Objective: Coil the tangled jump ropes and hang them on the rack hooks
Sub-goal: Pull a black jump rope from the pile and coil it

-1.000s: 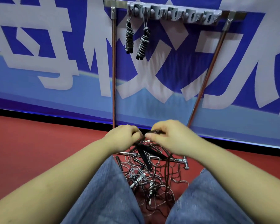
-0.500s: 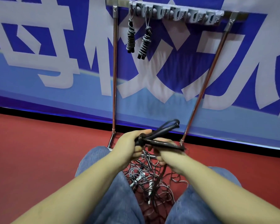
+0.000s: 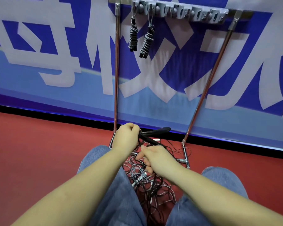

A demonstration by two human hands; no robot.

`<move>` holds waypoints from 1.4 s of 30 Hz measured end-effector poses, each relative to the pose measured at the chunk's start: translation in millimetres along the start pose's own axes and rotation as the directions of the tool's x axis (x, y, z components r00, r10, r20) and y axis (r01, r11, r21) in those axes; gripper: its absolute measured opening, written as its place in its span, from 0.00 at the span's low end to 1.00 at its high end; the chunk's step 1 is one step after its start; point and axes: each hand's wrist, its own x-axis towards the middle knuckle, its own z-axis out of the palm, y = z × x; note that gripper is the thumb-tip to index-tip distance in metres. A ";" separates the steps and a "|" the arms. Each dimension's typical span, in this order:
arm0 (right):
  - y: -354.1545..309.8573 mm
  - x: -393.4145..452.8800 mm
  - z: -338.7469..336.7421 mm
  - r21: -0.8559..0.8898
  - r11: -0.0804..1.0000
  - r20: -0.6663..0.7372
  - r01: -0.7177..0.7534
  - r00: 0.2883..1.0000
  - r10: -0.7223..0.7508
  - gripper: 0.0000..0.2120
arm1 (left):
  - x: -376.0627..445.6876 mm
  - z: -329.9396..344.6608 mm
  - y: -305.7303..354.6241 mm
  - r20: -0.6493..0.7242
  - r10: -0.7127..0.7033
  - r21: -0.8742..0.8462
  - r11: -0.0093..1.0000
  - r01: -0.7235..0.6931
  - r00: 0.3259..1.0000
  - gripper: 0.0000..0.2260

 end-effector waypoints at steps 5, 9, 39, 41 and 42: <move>-17.6 -8.7 -27.3 -0.688 0.705 -0.001 0.170 0.972 -0.235 0.11 | 4.8 -6.0 -1.2 0.102 0.040 0.319 0.945 -0.071 0.994 0.11; -41.4 -14.1 -50.9 -0.866 0.460 0.004 0.195 0.923 -0.384 0.13 | 9.3 -12.1 5.1 0.304 0.005 0.423 0.895 -0.139 0.953 0.12; -9.6 -13.0 -9.9 -0.074 0.990 -0.048 0.119 0.991 -0.122 0.18 | 2.8 -23.0 16.3 -0.023 0.071 -0.019 0.997 -0.071 0.997 0.12; -15.5 -15.2 -19.9 -0.410 0.879 -0.025 0.242 0.961 -0.276 0.13 | 6.2 -28.0 10.2 -0.006 0.074 0.157 0.985 -0.073 0.997 0.10; -18.9 -15.8 -25.4 -0.521 0.805 -0.011 0.284 0.941 -0.339 0.11 | 6.7 -30.1 7.0 0.016 0.064 0.215 0.974 -0.066 0.998 0.10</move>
